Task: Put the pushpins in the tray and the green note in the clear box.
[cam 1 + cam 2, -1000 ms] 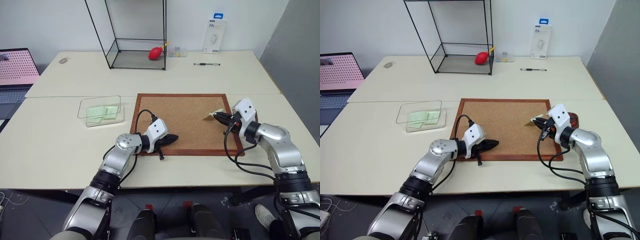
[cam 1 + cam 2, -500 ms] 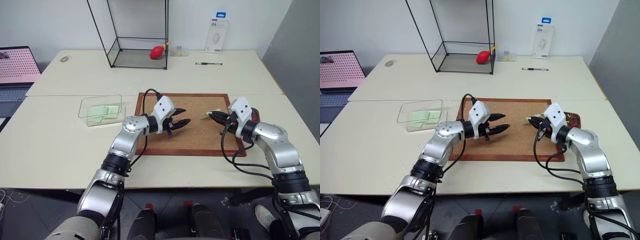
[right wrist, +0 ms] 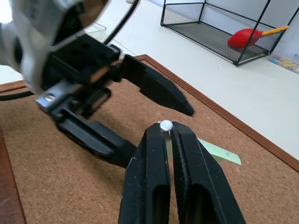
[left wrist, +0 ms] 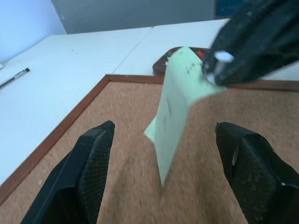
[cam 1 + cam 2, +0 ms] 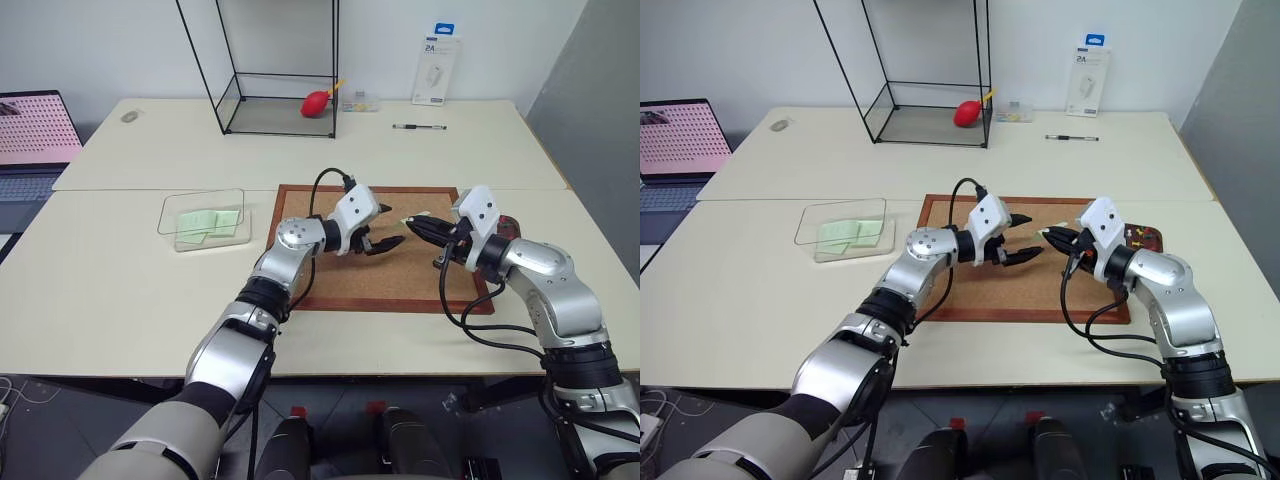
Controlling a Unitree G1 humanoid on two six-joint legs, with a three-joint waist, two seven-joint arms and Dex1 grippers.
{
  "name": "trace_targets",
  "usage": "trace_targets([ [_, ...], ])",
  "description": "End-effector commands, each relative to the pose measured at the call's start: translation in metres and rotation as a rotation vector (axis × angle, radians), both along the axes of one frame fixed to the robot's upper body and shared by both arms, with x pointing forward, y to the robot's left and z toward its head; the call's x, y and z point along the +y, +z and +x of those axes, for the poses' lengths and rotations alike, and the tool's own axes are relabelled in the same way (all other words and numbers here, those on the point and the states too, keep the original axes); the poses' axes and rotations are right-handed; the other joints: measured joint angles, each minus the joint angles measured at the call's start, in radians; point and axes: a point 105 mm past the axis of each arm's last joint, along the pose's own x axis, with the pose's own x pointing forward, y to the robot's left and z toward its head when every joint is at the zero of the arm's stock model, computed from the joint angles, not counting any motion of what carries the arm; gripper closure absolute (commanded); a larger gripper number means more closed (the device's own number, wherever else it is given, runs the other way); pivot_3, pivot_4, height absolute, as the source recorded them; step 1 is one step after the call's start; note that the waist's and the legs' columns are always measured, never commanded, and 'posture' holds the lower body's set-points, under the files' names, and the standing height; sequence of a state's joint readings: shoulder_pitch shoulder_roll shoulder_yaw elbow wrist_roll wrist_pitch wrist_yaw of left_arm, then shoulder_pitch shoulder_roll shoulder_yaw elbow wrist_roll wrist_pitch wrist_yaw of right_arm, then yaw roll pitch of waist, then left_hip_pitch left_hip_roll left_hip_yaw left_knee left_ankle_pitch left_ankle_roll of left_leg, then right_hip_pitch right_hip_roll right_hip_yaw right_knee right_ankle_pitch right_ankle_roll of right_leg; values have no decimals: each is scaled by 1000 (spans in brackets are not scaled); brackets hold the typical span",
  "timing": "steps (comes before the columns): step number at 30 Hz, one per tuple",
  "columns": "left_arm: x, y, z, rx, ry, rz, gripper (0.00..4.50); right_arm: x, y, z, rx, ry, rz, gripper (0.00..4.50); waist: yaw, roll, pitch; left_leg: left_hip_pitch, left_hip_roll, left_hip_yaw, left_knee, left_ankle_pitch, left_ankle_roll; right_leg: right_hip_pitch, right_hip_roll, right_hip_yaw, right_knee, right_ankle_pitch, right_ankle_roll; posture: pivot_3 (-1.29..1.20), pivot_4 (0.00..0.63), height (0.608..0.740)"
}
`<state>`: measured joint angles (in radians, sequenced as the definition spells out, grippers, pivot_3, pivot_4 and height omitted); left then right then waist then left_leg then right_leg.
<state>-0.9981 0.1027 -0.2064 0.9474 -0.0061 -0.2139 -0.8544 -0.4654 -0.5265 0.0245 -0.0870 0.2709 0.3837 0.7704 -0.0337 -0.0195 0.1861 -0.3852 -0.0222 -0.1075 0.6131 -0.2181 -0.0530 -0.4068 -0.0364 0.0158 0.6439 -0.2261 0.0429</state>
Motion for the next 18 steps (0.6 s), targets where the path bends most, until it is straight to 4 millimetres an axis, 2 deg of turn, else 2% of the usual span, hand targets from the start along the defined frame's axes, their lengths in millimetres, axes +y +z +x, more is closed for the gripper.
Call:
trace_targets([
  [1, -7, 14, 4, -46, -3, -24, 867, 10, 19, -5, -50, 45, 26, 4500, 0, 0, 0, 0, 0, 0, 0, 0, 0, 0, 0, 0, 0, 0, 0, 0, 150, 740],
  [3, -6, 15, 5, -41, 1, -31, 867, 11, 19, -6, -48, 45, 28, 4500, 0, 0, 0, 0, 0, 0, 0, 0, 0, 0, 0, 0, 0, 0, 0, 0, 150, 740],
  [7, -4, 9, 2, -11, -28, -21, 1389, 13, 19, -6, -42, 47, 38, 4500, 0, 0, 0, 0, 0, 0, 0, 0, 0, 0, 0, 0, 0, 0, 0, 0, 150, 740],
  [9, -4, 8, 1, -4, -37, -18, 1865, 13, 19, -6, -41, 48, 40, 4500, 0, 0, 0, 0, 0, 0, 0, 0, 0, 0, 0, 0, 0, 0, 0, 0, 150, 740],
  [18, -3, 8, -4, 17, -79, -37, 3446, 16, 21, -4, -33, 45, 64, 4500, 0, 0, 0, 0, 0, 0, 0, 0, 0, 0, 0, 0, 0, 0, 0, 0, 150, 740],
])
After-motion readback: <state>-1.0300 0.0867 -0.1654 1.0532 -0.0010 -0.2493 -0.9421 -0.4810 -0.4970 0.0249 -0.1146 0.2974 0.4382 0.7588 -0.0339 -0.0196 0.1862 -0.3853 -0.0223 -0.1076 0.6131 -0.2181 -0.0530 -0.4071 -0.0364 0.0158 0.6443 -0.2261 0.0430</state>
